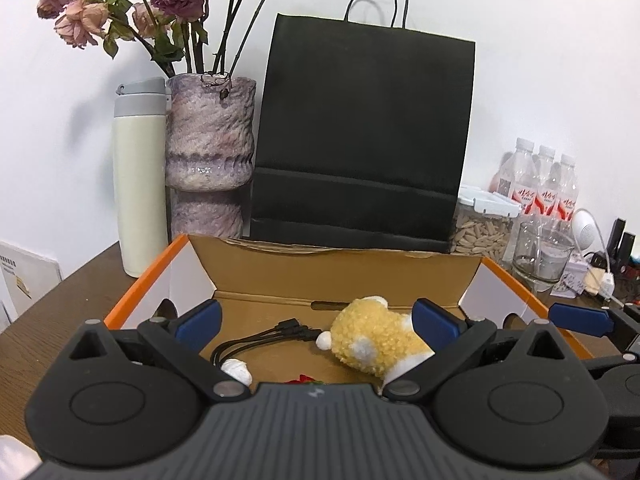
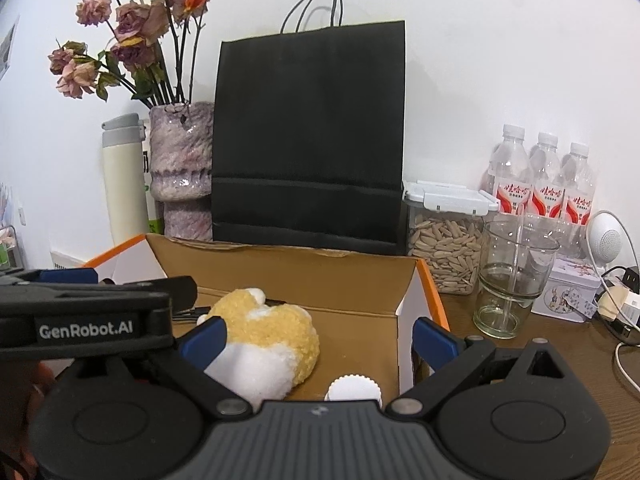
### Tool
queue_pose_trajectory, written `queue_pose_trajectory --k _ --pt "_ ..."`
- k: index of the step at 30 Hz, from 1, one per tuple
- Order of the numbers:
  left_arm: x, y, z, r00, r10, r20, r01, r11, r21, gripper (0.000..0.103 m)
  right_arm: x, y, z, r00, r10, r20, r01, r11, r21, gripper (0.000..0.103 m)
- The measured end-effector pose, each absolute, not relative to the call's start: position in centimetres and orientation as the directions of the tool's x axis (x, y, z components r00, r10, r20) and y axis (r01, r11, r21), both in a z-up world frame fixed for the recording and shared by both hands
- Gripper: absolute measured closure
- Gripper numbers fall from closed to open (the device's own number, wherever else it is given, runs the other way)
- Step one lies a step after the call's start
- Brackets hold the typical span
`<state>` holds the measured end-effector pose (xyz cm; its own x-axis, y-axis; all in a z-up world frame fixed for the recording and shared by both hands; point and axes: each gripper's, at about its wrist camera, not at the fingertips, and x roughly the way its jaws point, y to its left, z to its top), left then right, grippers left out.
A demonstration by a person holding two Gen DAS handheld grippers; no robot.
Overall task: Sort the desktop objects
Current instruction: 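Withdraw both tools from the box back toward the table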
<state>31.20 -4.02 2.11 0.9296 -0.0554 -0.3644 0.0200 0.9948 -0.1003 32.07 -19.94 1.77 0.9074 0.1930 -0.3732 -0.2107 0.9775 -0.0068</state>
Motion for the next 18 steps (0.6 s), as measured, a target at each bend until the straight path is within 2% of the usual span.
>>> queue_pose_trajectory --k 9,18 --pt "28.8 -3.1 2.3 0.954 -0.054 -0.294 0.015 0.991 -0.135 0.000 29.7 -19.4 2.3 0.935 0.195 -0.297 -0.217 0.975 -0.045 0.003" --pt "25.2 -2.4 2.2 0.971 -0.026 -0.238 -0.006 0.991 -0.133 0.000 26.1 -20.2 2.2 0.948 0.173 -0.266 -0.200 0.977 -0.075 0.003"
